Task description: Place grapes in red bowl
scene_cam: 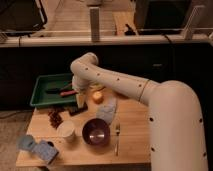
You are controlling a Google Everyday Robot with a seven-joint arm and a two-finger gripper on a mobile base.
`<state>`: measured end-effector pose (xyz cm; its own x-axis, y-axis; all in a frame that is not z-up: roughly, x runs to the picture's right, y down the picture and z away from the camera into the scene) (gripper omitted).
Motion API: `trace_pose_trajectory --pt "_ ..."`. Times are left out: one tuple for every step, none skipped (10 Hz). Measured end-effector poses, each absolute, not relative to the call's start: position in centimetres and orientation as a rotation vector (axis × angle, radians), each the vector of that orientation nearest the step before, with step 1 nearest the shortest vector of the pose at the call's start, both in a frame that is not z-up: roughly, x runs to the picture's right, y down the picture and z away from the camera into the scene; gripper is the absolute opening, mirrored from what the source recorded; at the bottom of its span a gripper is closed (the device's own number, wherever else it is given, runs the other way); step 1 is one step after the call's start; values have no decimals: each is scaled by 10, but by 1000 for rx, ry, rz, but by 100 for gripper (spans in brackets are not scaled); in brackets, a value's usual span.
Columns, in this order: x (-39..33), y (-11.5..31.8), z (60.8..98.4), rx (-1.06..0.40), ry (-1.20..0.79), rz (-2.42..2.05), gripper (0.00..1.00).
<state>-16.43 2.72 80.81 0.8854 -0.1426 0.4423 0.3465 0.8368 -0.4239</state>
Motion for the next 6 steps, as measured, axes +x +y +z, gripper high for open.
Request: trace_pose_trajectory --pt "-173 28 805 -511 -428 -321 80" --pt "-189 30 804 -498 -453 -407 80" --pt "-204 34 802 -482 -476 -498 80" --pt "-225 40 800 -464 -501 -612 80" --pt "-243 49 796 -447 -525 -724 80" --pt "-260 62 789 -420 -554 -866 80"
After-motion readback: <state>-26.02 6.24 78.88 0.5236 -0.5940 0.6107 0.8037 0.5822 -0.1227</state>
